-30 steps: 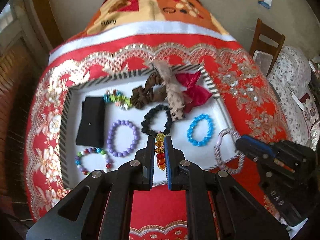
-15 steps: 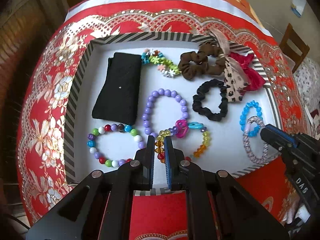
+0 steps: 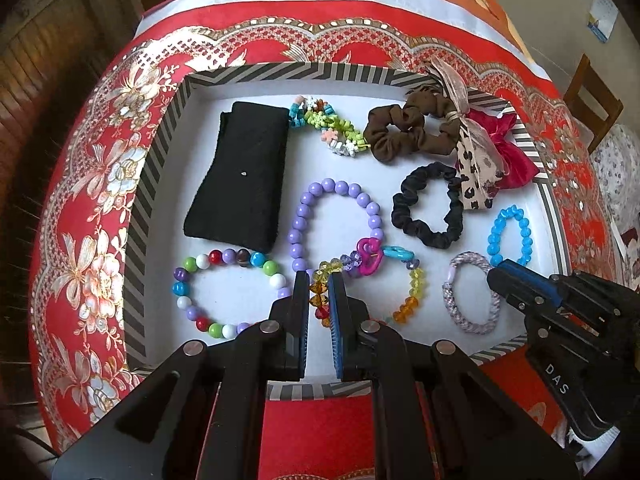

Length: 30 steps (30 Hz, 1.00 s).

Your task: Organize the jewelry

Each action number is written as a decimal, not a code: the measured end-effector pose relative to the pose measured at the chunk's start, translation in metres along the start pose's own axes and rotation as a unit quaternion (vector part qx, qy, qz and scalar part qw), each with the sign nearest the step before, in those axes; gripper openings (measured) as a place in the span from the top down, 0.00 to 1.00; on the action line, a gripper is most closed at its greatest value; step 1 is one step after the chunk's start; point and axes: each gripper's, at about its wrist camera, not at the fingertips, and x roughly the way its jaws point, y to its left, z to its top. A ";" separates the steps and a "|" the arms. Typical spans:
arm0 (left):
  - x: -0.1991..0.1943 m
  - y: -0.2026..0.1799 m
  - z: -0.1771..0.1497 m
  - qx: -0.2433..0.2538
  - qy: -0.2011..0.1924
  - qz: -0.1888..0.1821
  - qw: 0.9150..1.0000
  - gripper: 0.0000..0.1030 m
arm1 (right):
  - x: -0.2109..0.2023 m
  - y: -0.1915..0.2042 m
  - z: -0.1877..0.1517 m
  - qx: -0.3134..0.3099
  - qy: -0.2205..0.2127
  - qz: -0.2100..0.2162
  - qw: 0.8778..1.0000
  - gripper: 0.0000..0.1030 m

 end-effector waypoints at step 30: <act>-0.057 0.000 -0.027 -0.025 -0.057 0.008 0.998 0.69 | -0.071 0.000 -0.028 0.068 -0.071 0.014 0.995 0.63</act>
